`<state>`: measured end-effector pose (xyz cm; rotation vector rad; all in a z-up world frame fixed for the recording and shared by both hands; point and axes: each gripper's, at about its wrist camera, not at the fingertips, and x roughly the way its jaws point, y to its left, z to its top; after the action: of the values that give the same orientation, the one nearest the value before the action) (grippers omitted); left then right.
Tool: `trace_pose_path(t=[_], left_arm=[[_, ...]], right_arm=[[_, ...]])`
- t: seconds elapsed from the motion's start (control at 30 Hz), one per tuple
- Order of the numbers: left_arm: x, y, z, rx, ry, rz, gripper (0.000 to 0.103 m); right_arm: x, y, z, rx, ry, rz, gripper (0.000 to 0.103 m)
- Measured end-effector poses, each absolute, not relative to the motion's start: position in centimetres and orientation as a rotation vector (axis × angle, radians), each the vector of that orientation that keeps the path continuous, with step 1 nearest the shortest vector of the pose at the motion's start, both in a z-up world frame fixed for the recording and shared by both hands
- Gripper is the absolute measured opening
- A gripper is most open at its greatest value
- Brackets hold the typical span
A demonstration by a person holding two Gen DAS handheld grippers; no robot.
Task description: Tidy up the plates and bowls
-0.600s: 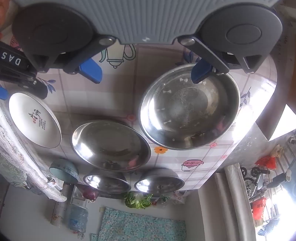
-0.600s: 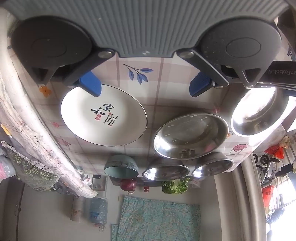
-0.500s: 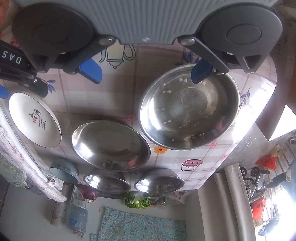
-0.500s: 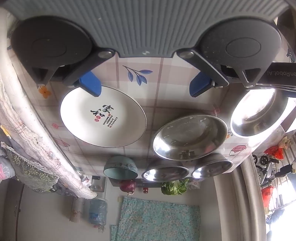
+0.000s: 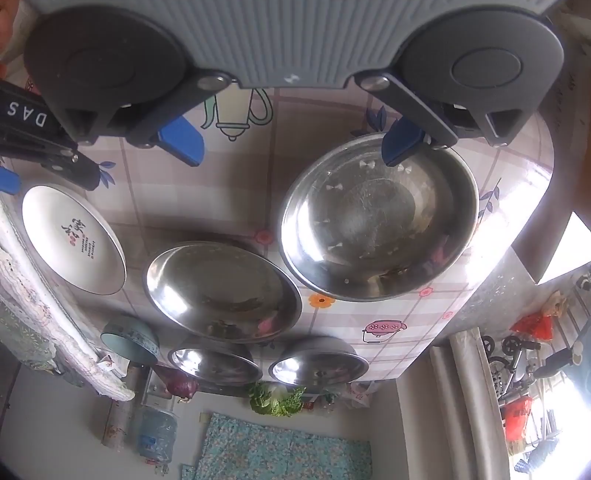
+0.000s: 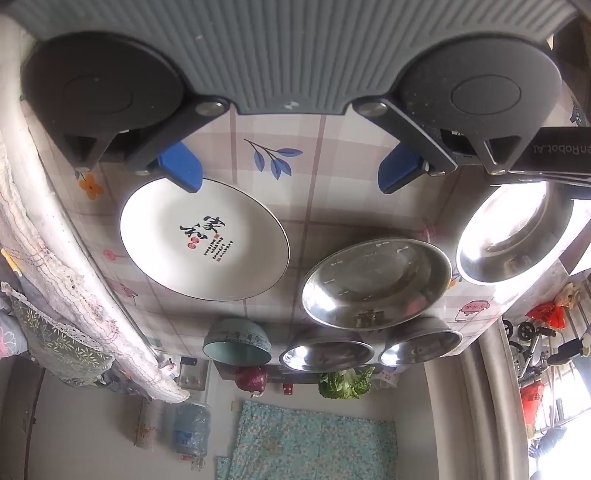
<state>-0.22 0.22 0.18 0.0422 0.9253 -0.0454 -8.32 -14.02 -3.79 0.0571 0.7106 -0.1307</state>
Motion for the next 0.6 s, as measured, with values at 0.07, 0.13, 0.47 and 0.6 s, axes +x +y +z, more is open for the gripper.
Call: trace_pose_path(t=[0.07, 0.13, 0.47, 0.6], left_arm=[[-0.48, 0.26, 0.08, 0.038, 0.928, -0.048, 0.103], [-0.5, 0.2, 0.07, 0.037, 0.93, -0.051, 0.103], [-0.47, 0.04, -0.16, 0.036, 0.936, -0.054, 0.103], [-0.46, 0.04, -0.21, 0.036, 0.937, -0.054, 0.103]], right_arm=[[-8.35, -14.07, -3.87, 0.062, 0.714, -0.133, 0.102], [-8.42, -14.06, -3.88, 0.062, 0.717, -0.135, 0.102], [-8.23, -14.36, -4.06, 0.079, 0.735, -0.138, 0.102], [-8.21, -14.48, -4.05, 0.085, 0.738, -0.136, 0.102]])
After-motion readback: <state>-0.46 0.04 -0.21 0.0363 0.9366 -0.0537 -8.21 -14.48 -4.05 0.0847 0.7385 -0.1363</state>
